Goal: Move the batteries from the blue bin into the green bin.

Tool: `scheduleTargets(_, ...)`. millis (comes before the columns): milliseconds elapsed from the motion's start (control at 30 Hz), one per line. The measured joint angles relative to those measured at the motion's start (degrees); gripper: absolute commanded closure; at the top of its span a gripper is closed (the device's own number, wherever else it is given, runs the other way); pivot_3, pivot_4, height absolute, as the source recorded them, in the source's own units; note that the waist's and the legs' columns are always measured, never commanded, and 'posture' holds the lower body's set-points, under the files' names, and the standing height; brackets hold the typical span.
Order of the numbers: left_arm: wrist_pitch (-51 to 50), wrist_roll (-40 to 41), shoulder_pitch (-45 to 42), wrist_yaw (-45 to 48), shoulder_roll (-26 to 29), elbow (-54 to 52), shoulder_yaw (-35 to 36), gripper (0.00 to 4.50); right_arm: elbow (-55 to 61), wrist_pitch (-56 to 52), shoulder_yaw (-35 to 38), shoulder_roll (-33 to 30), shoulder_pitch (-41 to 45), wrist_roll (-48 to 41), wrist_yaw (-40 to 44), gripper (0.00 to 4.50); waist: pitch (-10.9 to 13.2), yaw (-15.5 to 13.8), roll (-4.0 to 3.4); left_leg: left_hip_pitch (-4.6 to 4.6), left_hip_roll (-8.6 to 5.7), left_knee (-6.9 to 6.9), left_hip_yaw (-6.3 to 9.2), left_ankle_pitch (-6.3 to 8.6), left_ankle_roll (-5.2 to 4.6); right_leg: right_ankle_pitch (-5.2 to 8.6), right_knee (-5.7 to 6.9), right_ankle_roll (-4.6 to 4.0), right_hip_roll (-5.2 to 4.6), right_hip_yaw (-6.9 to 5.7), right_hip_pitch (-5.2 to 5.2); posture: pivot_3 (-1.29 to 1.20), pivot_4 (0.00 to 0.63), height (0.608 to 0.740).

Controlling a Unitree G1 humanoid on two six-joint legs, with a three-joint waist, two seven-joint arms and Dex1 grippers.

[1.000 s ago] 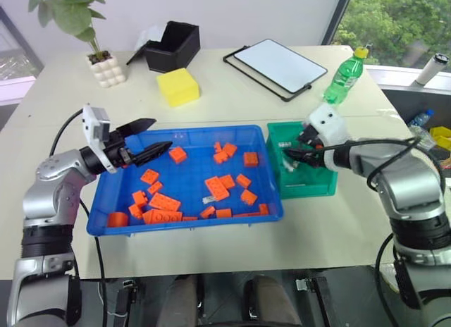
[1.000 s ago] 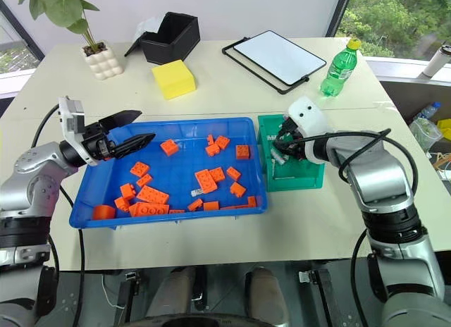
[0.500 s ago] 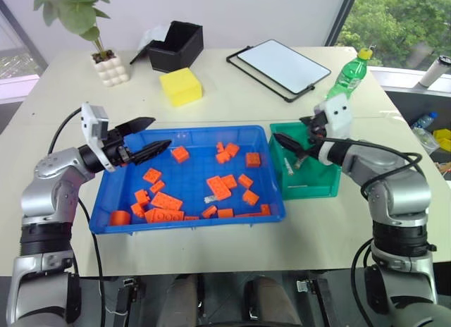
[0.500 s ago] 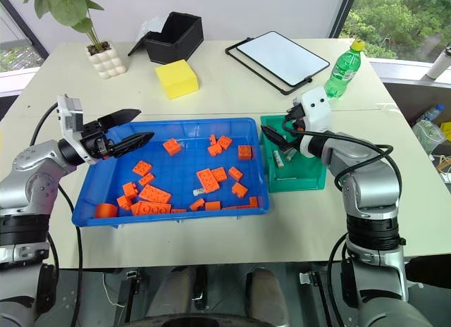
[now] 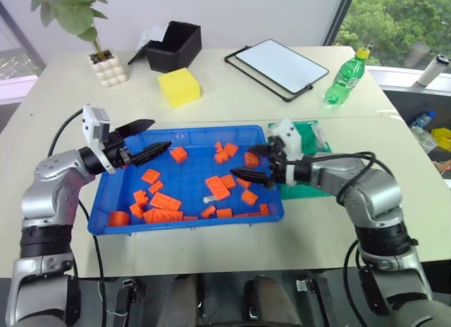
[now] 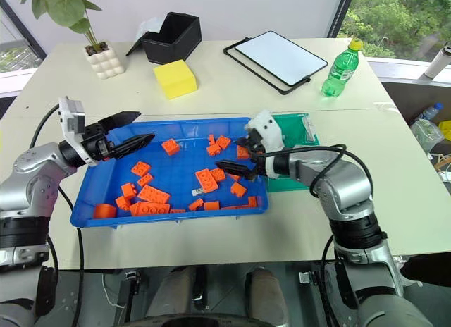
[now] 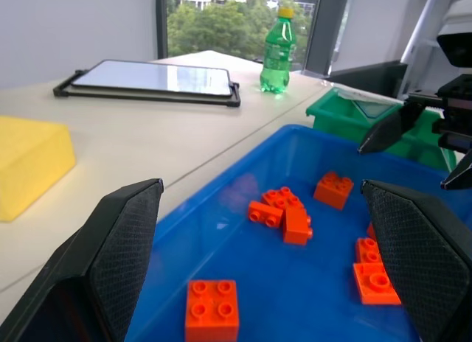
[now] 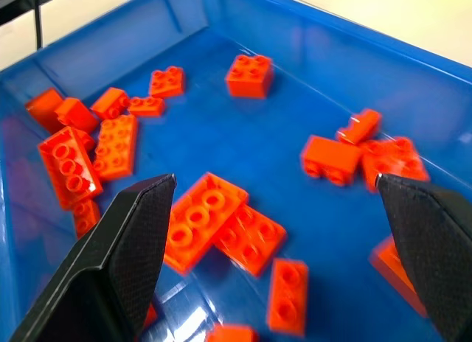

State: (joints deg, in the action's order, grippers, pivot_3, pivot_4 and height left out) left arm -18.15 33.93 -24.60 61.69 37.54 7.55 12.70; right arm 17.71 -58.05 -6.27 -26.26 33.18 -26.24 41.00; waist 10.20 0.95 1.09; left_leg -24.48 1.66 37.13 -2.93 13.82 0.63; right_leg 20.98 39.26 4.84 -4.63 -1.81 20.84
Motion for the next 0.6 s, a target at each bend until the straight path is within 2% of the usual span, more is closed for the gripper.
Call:
scheduleTargets(267, -0.12, 0.35, 1.83, -2.02, 0.0, -2.03, 0.14, 0.0, -0.22, -0.68, -7.23, 3.91, 0.59, 0.58, -2.09, 0.04, 0.0, -0.08, 0.0, 0.0, -0.01, 0.02, 0.0, 0.0, 0.0, 0.0, 0.0, 0.0, -0.02, 0.0, -0.01, 0.0, 0.15, 0.74)
scheduleTargets(600, -0.37, 0.47, 2.54, -2.65, 0.0, -3.35, 0.16, 0.0, -0.23, 3.09, -12.24, 2.83, -1.25, 3.62, -2.25, 0.04, 0.0, -0.04, 0.01, 0.0, -0.01, 0.01, 0.01, 0.0, 0.0, 0.0, 0.0, 0.0, -0.01, 0.0, 0.0, 0.0, 0.15, 0.74)
